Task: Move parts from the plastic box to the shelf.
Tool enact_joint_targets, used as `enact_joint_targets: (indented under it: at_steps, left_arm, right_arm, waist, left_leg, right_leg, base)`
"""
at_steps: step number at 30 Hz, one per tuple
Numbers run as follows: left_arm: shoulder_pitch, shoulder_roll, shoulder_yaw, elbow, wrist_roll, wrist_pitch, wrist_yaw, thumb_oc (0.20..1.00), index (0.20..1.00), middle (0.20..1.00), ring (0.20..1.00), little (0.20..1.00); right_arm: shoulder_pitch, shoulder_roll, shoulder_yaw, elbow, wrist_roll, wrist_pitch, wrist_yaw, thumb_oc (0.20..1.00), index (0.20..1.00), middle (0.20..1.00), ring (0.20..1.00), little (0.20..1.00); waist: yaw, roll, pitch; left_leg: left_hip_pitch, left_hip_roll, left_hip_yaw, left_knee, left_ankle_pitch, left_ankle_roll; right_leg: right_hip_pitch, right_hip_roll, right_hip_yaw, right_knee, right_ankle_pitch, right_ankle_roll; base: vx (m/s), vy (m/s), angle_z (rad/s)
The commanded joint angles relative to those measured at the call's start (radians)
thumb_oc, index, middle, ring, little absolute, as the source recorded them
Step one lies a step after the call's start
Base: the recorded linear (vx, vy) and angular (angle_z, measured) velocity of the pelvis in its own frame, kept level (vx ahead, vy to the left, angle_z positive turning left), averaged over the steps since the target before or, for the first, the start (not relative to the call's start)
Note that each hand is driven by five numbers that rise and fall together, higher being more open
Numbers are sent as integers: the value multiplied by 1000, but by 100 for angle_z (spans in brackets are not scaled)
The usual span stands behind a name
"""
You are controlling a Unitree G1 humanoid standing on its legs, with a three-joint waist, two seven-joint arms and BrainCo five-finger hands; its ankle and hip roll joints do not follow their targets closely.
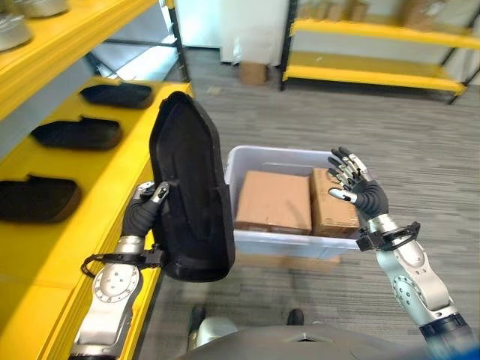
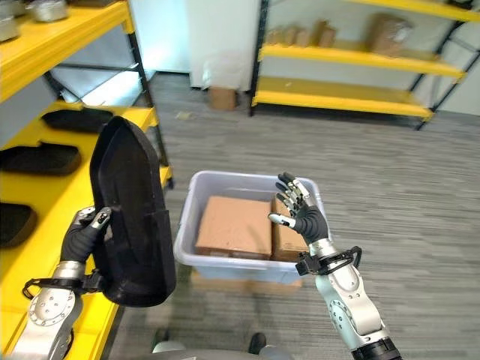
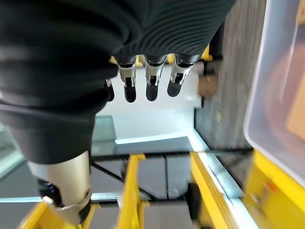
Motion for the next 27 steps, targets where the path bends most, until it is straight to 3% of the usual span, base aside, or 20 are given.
enact_joint_targets:
  at_steps: [1, 2, 3, 4, 6, 9, 10, 11, 13, 14, 18, 24, 26, 27]
  left_arm:
    - [-96, 47, 39, -49, -25, -63, 11, 200, 200, 200, 200, 200]
    - [-103, 48, 35, -48, -25, -62, 8, 200, 200, 200, 200, 200]
    - [-102, 48, 34, -48, -25, -62, 8, 200, 200, 200, 200, 200]
    - [-123, 44, 26, -46, -21, -61, 13, 200, 200, 200, 200, 200]
    - [-138, 45, 21, -51, -18, -61, 19, 200, 200, 200, 200, 200]
    - [-134, 32, 16, -60, -10, -63, 14, 200, 200, 200, 200, 200]
    - [-129, 33, 10, -72, -17, -64, 6, 200, 200, 200, 200, 200]
    - [-126, 32, 9, -74, -18, -62, 5, 200, 200, 200, 200, 200]
    - [-130, 42, -3, -76, -19, -65, 1, 200, 200, 200, 200, 200]
    - [-118, 45, 10, -83, -29, -65, -7, 200, 200, 200, 200, 200]
    - [-91, 53, 27, -89, -25, -73, -13, 200, 200, 200, 200, 200]
    - [-29, 76, 101, -128, 6, -75, -17, 200, 200, 200, 200, 200]
    - [-19, 85, 115, -139, 33, -76, -16, 200, 200, 200, 200, 200]
    - [-17, 91, 124, -144, 43, -81, -14, 200, 200, 200, 200, 200]
  right_arm:
    - [-64, 8, -76, -27, -3, -80, -20, 1000, 1000, 1000, 1000, 1000]
    - [-54, 19, -82, -24, -4, -80, -20, 1000, 1000, 1000, 1000, 1000]
    - [-52, 19, -82, -25, -4, -81, -20, 1000, 1000, 1000, 1000, 1000]
    - [-28, 47, -89, -22, 7, -79, -24, 1000, 1000, 1000, 1000, 1000]
    - [-16, 61, -94, -14, 11, -78, -32, 1000, 1000, 1000, 1000, 1000]
    - [14, 79, -123, -35, 19, -83, -29, 1000, 1000, 1000, 1000, 1000]
    - [34, 75, -140, -48, 17, -85, -30, 1000, 1000, 1000, 1000, 1000]
    - [40, 74, -142, -52, 17, -83, -30, 1000, 1000, 1000, 1000, 1000]
    - [41, 81, -149, -29, 10, -82, -45, 1000, 1000, 1000, 1000, 1000]
    - [56, 87, -158, -46, 11, -82, -39, 1000, 1000, 1000, 1000, 1000]
    - [66, 92, -168, -41, 6, -79, -32, 1000, 1000, 1000, 1000, 1000]
    - [72, 111, -155, -25, -7, -67, -23, 1000, 1000, 1000, 1000, 1000]
    - [64, 119, -144, -18, -12, -63, -21, 1000, 1000, 1000, 1000, 1000]
    - [57, 131, -133, -16, -10, -61, -23, 1000, 1000, 1000, 1000, 1000]
  waist:
    - [-32, -30, 17]
    - [-42, -29, 11]
    - [-42, -28, 11]
    - [-70, -26, -4]
    - [-84, -18, -9]
    - [-118, -3, -19]
    - [-129, 2, -25]
    - [-130, 1, -26]
    - [-115, 2, -7]
    - [-115, -9, 3]
    - [-98, -16, 12]
    - [-50, -53, 10]
    - [-40, -65, 6]
    - [-33, -69, 5]
  left_leg:
    - [-7, -71, 90, 491, -223, 68]
    - [7, -69, 105, 504, -266, 79]
    - [9, -67, 104, 507, -271, 79]
    - [72, -49, 159, 538, -315, 90]
    - [109, -43, 180, 530, -337, 91]
    - [185, -52, 222, 351, -433, 102]
    - [211, -34, 265, 300, -431, 99]
    - [218, -38, 265, 288, -426, 99]
    - [185, -90, 204, 323, -465, 110]
    - [178, -115, 211, 314, -515, 125]
    - [159, -151, 191, 334, -536, 140]
    - [117, -228, 138, 365, -562, 170]
    - [104, -259, 118, 383, -577, 185]
    - [94, -291, 103, 391, -587, 197]
  right_leg:
    - [56, -95, -34, 88, -157, 41]
    - [51, -93, -56, 97, -167, 37]
    - [53, -93, -57, 100, -172, 37]
    - [37, -102, -110, 138, -181, 28]
    - [18, -121, -143, 187, -184, 28]
    - [4, -181, -188, 265, -168, 68]
    - [4, -204, -208, 295, -170, 74]
    - [6, -209, -209, 300, -173, 76]
    - [0, -264, -207, 324, -136, 99]
    - [9, -304, -206, 321, -94, 121]
    - [26, -332, -210, 301, -67, 136]
    - [88, -381, -259, 231, 12, 177]
    - [110, -398, -266, 202, 59, 197]
    - [121, -419, -257, 174, 115, 217]
  base:
    - [-183, -158, 89]
    - [-57, -53, 77]
    - [-114, 4, 93]
    - [-69, 10, 123]
    - [-82, 118, 58]
    - [-72, 216, 79]
    - [-47, 184, 104]
    - [-17, 221, 107]
    - [-43, 296, 105]
    - [-66, 232, 62]
    - [-41, 193, 55]
    - [-9, 192, 28]
    - [14, 238, 46]
    - [2, 226, 39]
